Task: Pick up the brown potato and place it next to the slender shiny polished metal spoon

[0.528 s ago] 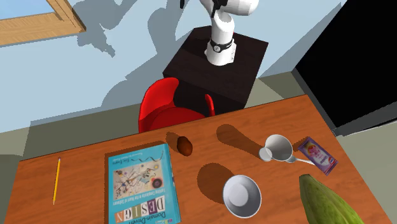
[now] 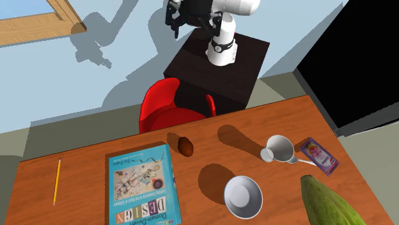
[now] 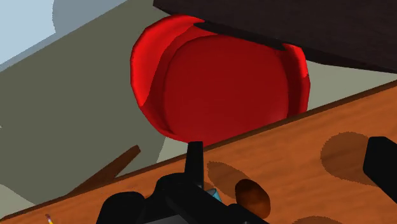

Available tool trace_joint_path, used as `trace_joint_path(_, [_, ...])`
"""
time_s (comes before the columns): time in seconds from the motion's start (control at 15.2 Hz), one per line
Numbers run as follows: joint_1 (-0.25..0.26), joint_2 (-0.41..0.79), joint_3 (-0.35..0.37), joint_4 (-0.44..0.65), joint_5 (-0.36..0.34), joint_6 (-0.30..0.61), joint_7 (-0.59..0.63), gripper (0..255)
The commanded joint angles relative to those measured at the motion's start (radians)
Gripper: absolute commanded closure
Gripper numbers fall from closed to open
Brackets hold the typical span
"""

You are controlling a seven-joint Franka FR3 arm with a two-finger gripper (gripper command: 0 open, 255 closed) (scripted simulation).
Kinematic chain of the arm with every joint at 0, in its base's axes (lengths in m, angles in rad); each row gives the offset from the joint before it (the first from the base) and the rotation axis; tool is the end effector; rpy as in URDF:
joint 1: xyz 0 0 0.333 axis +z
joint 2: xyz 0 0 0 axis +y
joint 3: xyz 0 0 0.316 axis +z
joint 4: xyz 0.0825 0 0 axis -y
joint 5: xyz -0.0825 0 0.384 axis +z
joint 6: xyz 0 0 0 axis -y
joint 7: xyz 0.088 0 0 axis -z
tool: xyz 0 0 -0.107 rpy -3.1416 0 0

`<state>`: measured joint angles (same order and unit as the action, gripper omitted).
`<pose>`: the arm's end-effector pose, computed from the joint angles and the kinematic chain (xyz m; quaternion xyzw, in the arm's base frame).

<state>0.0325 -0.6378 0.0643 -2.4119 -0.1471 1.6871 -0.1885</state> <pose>0.3490 0.0227 0.5261 0.9840 0.1460 -0.0488 0.0892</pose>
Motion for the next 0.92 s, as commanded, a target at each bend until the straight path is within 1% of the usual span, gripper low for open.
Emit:
trace_joint_path(0.0, [0.007,0.063,0.006,-0.002,-0.008,0.059,-0.008,0])
trace_joint_path(0.4, [0.017,0.280,0.018,0.031,-0.047,0.221,-0.035,0])
trace_joint_path(0.86, [0.025,0.549,0.039,0.123,-0.110,0.368,-0.049,0])
